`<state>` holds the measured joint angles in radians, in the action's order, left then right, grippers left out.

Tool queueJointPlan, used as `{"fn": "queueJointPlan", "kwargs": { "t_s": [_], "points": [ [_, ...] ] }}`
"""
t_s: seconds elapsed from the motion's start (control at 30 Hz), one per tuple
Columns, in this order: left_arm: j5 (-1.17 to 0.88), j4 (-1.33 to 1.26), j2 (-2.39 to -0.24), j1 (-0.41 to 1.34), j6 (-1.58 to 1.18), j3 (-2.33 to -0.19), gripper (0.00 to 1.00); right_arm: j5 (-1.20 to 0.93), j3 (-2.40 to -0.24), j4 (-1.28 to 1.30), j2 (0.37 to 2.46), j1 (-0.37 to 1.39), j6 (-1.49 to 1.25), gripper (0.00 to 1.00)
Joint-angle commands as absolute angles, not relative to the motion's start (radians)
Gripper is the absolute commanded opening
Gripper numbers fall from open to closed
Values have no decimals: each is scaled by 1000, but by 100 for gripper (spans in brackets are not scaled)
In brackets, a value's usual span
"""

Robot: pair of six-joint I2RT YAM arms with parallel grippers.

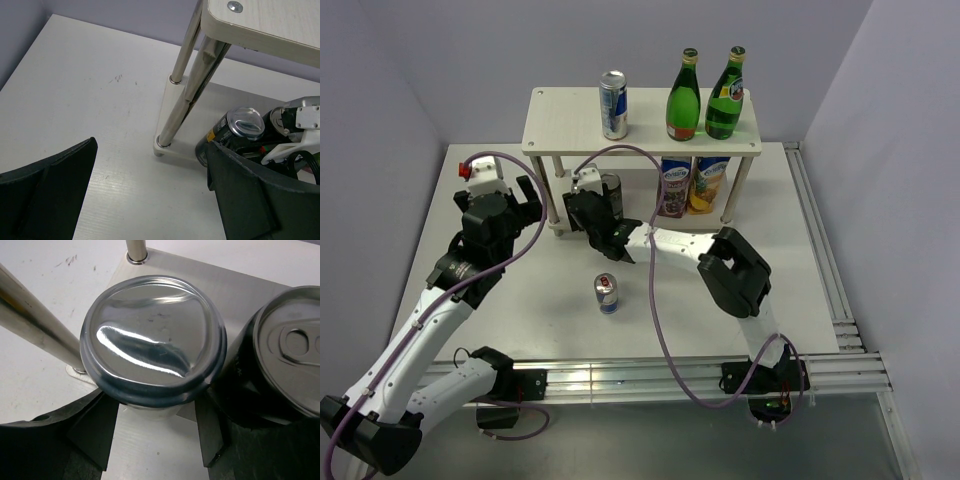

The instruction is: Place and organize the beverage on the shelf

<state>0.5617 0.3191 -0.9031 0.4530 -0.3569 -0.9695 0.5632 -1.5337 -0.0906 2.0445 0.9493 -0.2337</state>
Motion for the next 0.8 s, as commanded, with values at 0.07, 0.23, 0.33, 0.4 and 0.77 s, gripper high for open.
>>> {"fn": "queueJointPlan", "kwargs": {
  "t_s": [0.07, 0.23, 0.33, 0.4, 0.77],
  "points": [
    [561, 288, -903, 449, -356, -992, 99, 637, -1588, -222, 2045, 937, -218, 21],
    [560, 288, -903, 449, -356, -993, 99, 660, -1588, -230, 2057, 937, -207, 63],
    [560, 288, -904, 449, -356, -994, 99, 666, -1585, -232, 2059, 937, -206, 69],
    [561, 288, -902, 448, -356, -993, 99, 663, -1577, -233, 2056, 937, -207, 74],
    [558, 287, -894, 449, -357, -994, 99, 683, -1540, -244, 2017, 960, -203, 88]
  ]
}}
